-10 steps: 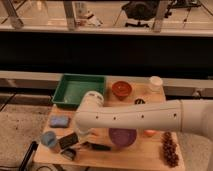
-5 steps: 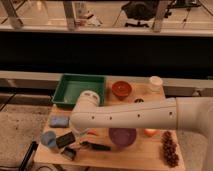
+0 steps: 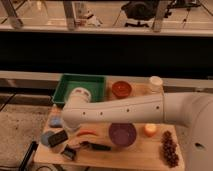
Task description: Place eraser in plastic cup
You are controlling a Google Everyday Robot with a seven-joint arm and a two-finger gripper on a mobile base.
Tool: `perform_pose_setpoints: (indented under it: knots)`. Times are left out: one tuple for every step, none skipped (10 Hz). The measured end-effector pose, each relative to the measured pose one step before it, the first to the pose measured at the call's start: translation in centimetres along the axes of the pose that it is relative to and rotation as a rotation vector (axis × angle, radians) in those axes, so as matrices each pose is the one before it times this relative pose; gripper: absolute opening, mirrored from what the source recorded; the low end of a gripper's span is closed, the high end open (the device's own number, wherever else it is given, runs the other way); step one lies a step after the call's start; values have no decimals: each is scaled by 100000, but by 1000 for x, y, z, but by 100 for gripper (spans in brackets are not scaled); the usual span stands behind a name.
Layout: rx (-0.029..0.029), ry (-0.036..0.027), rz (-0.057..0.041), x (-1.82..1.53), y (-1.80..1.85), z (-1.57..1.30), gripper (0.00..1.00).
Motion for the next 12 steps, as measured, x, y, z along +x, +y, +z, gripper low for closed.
perform_pose_setpoints:
  knots:
    - [-206,-942,-1820,-438,-555,359,0]
    - [-142,-555,-1004,-224,-335,235,0]
    - [-394,-1063,-2023,-588,-576,514,0]
    - [-364,-797,-1503,-495,-348,443,0]
    - [-163,-548,-1184,-324,-286,349,0]
    - [-166,-610,-1215,-302,-305,330,0]
    - [50,-336,-852,-124,-223,212,0]
    - [456,-297,-1039,-37,-270,156,0]
    - [518,-585,-1014,-89,-298,225,0]
    - [575,-561,-903,-158,-244,120,0]
    - [854,-501,-831,-45,-293,101,0]
    - [603,-160,-510,77,-197,56,0]
